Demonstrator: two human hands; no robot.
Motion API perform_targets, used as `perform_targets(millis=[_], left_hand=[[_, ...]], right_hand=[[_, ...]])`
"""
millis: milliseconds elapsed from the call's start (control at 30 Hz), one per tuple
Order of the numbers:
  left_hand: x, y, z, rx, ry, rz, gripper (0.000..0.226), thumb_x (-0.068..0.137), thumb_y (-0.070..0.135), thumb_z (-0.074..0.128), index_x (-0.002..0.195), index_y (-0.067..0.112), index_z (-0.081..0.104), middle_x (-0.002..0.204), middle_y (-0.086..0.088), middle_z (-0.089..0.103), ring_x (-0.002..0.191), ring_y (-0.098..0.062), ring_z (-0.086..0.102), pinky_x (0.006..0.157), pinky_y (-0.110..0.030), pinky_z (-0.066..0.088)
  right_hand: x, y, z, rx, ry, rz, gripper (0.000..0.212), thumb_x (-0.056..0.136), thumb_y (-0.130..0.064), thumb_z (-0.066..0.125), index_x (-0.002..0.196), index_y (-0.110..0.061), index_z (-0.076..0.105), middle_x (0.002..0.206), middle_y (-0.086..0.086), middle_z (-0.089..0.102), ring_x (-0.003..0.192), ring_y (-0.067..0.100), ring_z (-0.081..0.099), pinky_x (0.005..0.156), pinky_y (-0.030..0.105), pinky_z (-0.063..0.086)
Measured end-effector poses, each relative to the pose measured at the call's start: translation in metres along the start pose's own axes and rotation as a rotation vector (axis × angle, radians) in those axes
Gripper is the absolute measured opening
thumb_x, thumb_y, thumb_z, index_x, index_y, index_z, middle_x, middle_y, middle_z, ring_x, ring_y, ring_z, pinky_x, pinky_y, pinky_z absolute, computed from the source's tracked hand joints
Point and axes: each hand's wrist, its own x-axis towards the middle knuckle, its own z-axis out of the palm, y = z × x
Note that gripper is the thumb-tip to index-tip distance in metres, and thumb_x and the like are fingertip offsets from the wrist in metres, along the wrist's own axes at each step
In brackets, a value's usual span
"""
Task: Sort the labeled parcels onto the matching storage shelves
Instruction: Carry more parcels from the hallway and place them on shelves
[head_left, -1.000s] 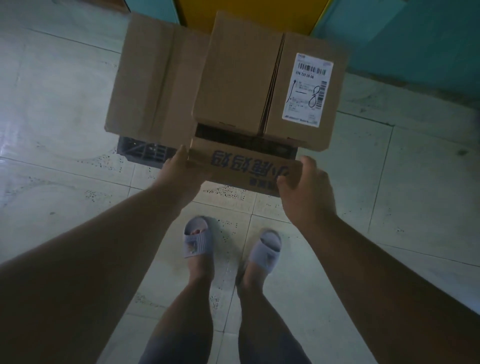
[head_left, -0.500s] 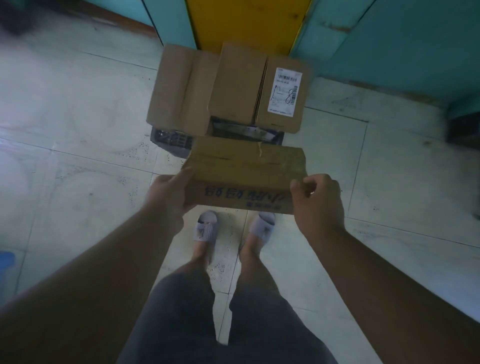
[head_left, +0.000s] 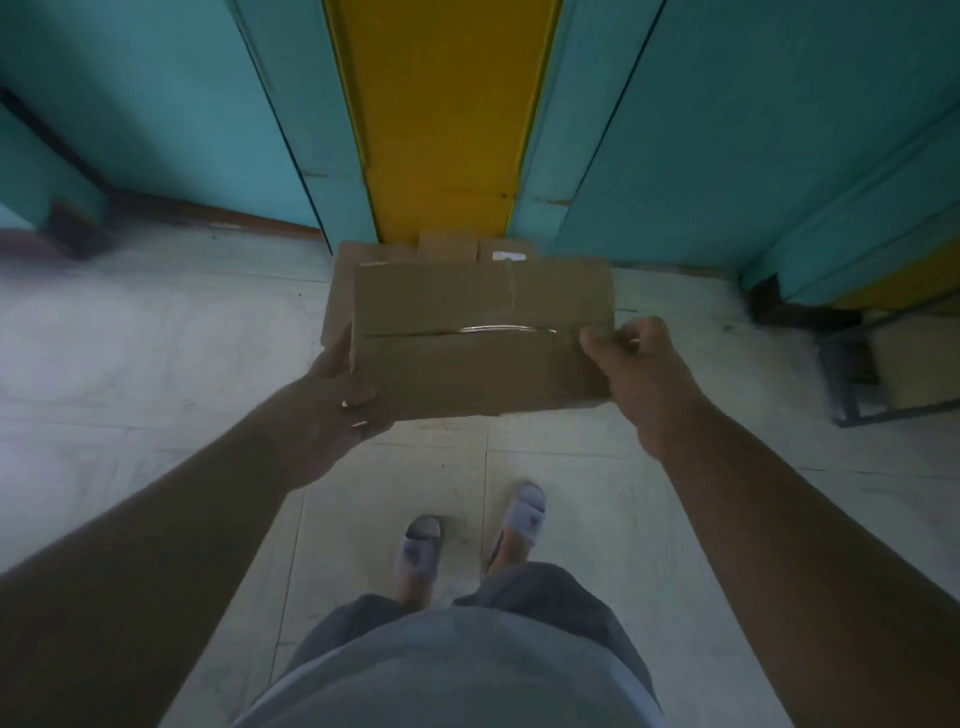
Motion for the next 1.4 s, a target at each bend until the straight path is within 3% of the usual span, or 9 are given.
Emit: perform_targets(millis=[100, 233, 300, 433, 533, 733, 967, 1200, 1400], left_hand=[[-0.022, 0.017, 0.019, 0.184, -0.102, 0.051, 0.098, 0.071, -0.002, 0.071, 0.151, 0.043, 0.037, 0.148, -0.003, 0.053, 0.133, -0.032, 0.054, 0.110, -0.054, 0.042], [-0.034, 0.033, 0.061, 0.364, 0.101, 0.095, 0.093, 0.071, -0.004, 0.076, 0.145, 0.042, 0.042, 0.139, -0.001, 0.057, 0.125, -0.028, 0.056, 0.093, -0.042, 0.055], [-0.035, 0.037, 0.083, 0.360, 0.188, 0.145, 0.085, 0.079, -0.009, 0.073, 0.141, 0.041, 0.044, 0.134, 0.000, 0.057, 0.121, -0.027, 0.056, 0.084, -0.037, 0.054], [-0.037, 0.034, 0.132, 0.244, 0.227, 0.201, 0.043, 0.092, 0.044, 0.060, 0.134, 0.042, 0.051, 0.132, -0.001, 0.062, 0.117, -0.029, 0.060, 0.082, -0.047, 0.057], [-0.031, 0.022, 0.160, 0.149, 0.269, 0.172, 0.067, 0.073, 0.067, 0.060, 0.133, 0.035, 0.056, 0.130, -0.008, 0.064, 0.116, -0.035, 0.063, 0.083, -0.055, 0.059], [-0.009, 0.004, 0.223, -0.003, 0.288, 0.161, 0.015, 0.101, 0.022, 0.055, 0.108, 0.018, 0.067, 0.118, -0.015, 0.070, 0.114, -0.036, 0.064, 0.101, -0.058, 0.049], [0.009, -0.008, 0.253, 0.146, 0.158, 0.184, 0.049, 0.085, -0.006, 0.061, 0.125, 0.022, 0.054, 0.113, -0.014, 0.074, 0.103, -0.031, 0.072, 0.096, -0.050, 0.054], [0.060, 0.005, 0.277, 0.389, 0.097, 0.122, 0.033, 0.091, -0.002, 0.063, 0.115, 0.019, 0.062, 0.135, -0.009, 0.061, 0.116, -0.022, 0.065, 0.099, -0.043, 0.055], [0.128, -0.008, 0.332, 0.307, 0.091, 0.139, 0.014, 0.099, 0.008, 0.057, 0.103, 0.017, 0.068, 0.106, 0.000, 0.074, 0.106, -0.019, 0.067, 0.104, -0.039, 0.049]], right_hand=[[-0.009, -0.025, -0.023, 0.169, 0.016, 0.067, 0.090, 0.056, -0.083, 0.061, 0.120, -0.019, 0.057, 0.115, 0.010, 0.065, 0.100, 0.030, 0.065, 0.090, 0.054, 0.054], [-0.029, -0.047, -0.044, 0.203, 0.091, -0.091, 0.063, 0.082, -0.068, 0.059, 0.126, -0.023, 0.054, 0.121, 0.003, 0.061, 0.106, 0.025, 0.061, 0.094, 0.044, 0.051], [-0.034, -0.046, -0.054, 0.152, 0.078, -0.120, 0.079, 0.074, -0.081, 0.054, 0.129, -0.024, 0.053, 0.127, 0.002, 0.060, 0.112, 0.026, 0.058, 0.099, 0.047, 0.048], [-0.042, -0.037, -0.092, 0.236, 0.140, -0.083, 0.096, 0.058, -0.093, 0.056, 0.125, -0.023, 0.059, 0.117, -0.003, 0.062, 0.105, 0.024, 0.061, 0.096, 0.051, 0.051], [-0.043, -0.025, -0.129, 0.243, 0.186, -0.117, 0.081, 0.055, -0.088, 0.060, 0.102, -0.022, 0.061, 0.104, -0.003, 0.064, 0.098, 0.025, 0.064, 0.089, 0.054, 0.055], [-0.040, -0.004, -0.198, 0.230, 0.206, -0.194, 0.041, 0.068, -0.054, 0.068, 0.085, -0.022, 0.050, 0.092, 0.005, 0.060, 0.091, 0.028, 0.062, 0.084, 0.051, 0.055], [-0.024, 0.000, -0.239, 0.139, 0.288, -0.317, 0.022, 0.087, -0.031, 0.067, 0.100, -0.020, 0.053, 0.086, -0.003, 0.059, 0.076, 0.015, 0.053, 0.064, 0.031, 0.042], [-0.019, 0.007, -0.270, 0.033, 0.457, -0.214, 0.031, 0.085, -0.036, 0.071, 0.105, -0.019, 0.056, 0.090, -0.004, 0.061, 0.077, 0.014, 0.055, 0.062, 0.029, 0.037], [-0.017, 0.067, -0.304, 0.104, 0.492, -0.047, 0.080, 0.061, -0.064, 0.070, 0.133, -0.049, 0.040, 0.110, -0.009, 0.066, 0.091, 0.018, 0.068, 0.079, 0.041, 0.059]])
